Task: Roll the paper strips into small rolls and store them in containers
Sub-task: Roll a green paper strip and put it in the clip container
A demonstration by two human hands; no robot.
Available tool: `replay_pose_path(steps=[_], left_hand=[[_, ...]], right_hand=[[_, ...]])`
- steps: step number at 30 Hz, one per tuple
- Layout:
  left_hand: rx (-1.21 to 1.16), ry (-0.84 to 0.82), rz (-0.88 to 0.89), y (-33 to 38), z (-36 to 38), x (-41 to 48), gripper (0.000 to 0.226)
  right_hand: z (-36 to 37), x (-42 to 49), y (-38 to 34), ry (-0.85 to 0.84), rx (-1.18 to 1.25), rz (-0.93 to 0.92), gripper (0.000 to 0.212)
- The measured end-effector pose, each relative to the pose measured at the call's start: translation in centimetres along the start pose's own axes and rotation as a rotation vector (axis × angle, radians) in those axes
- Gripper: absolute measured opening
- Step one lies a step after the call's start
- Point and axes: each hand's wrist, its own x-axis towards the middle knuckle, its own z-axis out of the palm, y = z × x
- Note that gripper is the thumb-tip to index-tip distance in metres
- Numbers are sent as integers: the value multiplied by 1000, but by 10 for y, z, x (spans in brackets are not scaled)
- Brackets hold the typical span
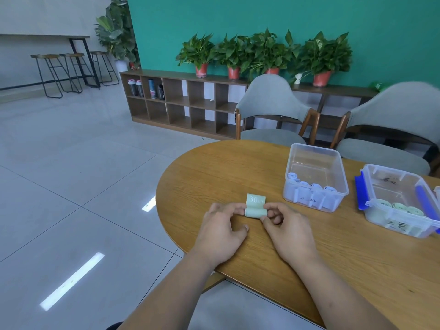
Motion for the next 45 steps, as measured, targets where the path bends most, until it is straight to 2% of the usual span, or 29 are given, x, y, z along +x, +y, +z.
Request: replay_pose_path(steps=[4,7,13,17,21,26,32,34,37,41,45], left_hand=[[-10,19,-1,-1,0,-1,43],[38,2,22,0,0,-1,47],[38,-31,17,1,1,-1,56],[-6,-6,-9,-1,-1,0,54],[64,-18,32,0,0,0,54],[123,-50,59,2,0,1,61],[41,-4,19,0,1,-1,51],[72,-9,39,0,1,-1,51],[121,-22,65,2,0,-1,57],[66,-16,38,3,-1,-2,61],[36,9,47,2,0,-2,49]], right_hand=[[0,0,-1,-11,19,10,20],[2,0,1,-6,-8,-1,17],[3,1,3,-13,-45,-9,29],[2,1,0,-15,15,14,25],[4,1,2,-2,-9,-3,17],[5,1,5,-2,-39,-25,29],[4,1,3,-15,3,8,23],[5,1,3,-17,-19,-1,19],[7,2,6,-26,-82,-26,29],[8,2,9,-12,-158,-58,30],[6,0,5,-21,-102,-139,24]])
